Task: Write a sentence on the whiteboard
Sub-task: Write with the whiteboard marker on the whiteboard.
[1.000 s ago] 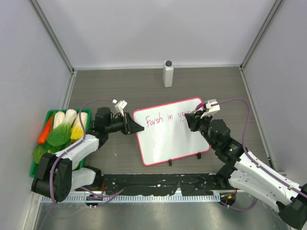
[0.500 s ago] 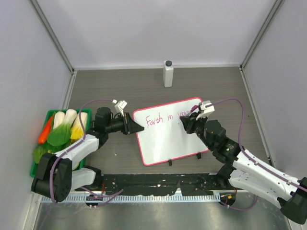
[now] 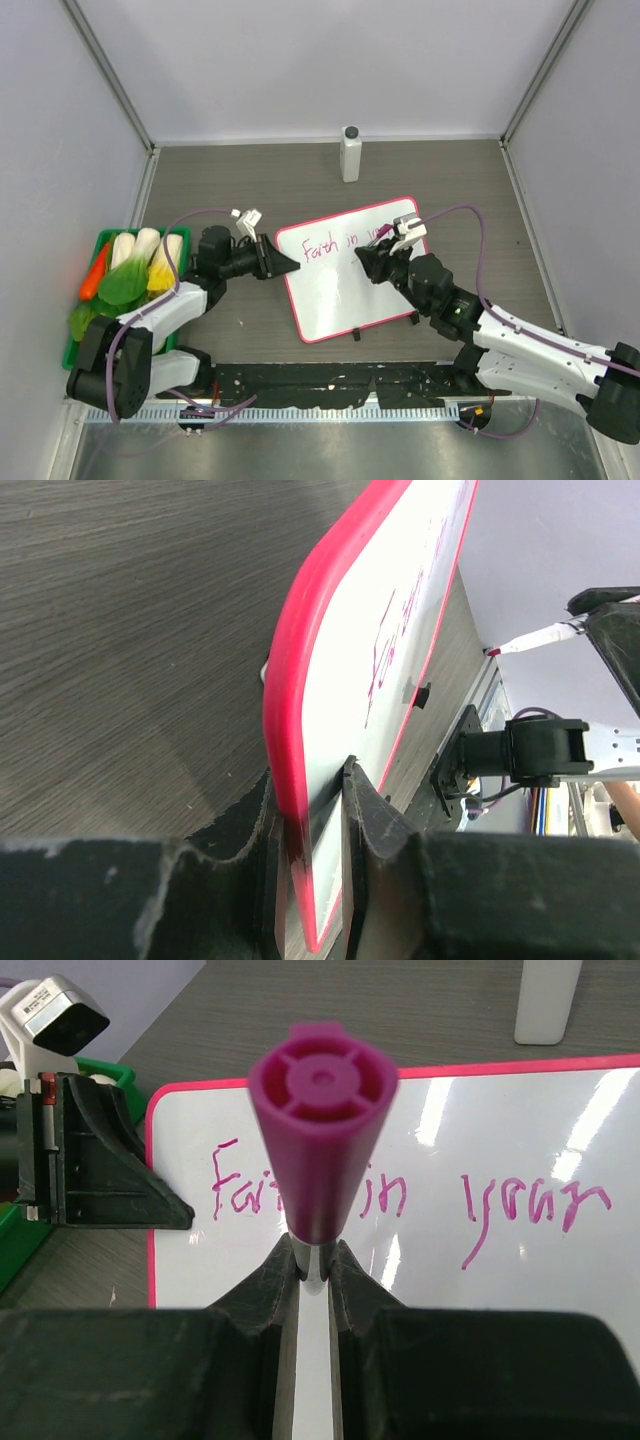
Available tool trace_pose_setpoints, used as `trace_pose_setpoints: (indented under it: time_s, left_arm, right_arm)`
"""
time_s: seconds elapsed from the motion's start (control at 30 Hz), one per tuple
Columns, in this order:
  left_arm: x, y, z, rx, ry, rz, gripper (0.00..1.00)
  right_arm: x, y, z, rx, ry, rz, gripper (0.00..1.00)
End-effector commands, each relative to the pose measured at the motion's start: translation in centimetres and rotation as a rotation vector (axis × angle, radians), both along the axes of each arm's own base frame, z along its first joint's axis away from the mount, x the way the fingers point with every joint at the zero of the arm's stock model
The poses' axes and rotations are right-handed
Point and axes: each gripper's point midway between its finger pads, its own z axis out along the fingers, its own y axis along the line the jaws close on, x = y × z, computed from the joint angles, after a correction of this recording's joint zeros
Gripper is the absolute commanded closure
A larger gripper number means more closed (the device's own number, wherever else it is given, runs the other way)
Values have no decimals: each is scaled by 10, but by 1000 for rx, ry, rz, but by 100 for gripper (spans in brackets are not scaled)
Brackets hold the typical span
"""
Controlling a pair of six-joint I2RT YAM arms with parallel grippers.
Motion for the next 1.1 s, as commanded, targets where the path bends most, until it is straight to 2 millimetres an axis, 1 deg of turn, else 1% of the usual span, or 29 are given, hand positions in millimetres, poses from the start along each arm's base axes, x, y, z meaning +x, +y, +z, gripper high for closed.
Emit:
trace_pose_setpoints:
  time_s: [0.0,0.13,0.3,0.33,0.4,0.5,0.53,0.63,0.7,0.9,0.93,1.07]
  left_arm:
    - [55,43,-38,246,-78,280,100]
    - [60,35,-38,248,-66,241,100]
    - [68,37,-30,266,-86,252,100]
    - [69,38,-30,262,-87,260,100]
    - [70,37,-30,248,-94,273,100]
    - [69,35,-31,246,-102,269,100]
    - [68,35,-33,255,-104,266,100]
    - [62,33,-41,269,-103,250,100]
    - [58,33,-43,273,-105,235,100]
    - [54,38,-40,295,-129,240,100]
    - [54,38,-40,296,-129,236,100]
    - [53,36,-41,289,-125,221,100]
  right_arm:
    - [7,8,27,88,-67,-14,99]
    - [9,20,28,89,-72,14,99]
    - [12,32,27,104,-86,44,99]
    - [11,34,29,117,-89,50,99]
    - [12,38,27,121,-88,59,99]
    - [12,45,25,130,-84,74,98]
    - [12,48,28,141,-86,80,99]
    - [10,56,24,141,-80,101,99]
    - [8,60,21,134,-74,109,99]
    - [2,68,12,131,-61,112,99]
    - [3,69,9,122,-57,107,99]
    - [5,71,7,114,-60,81,99]
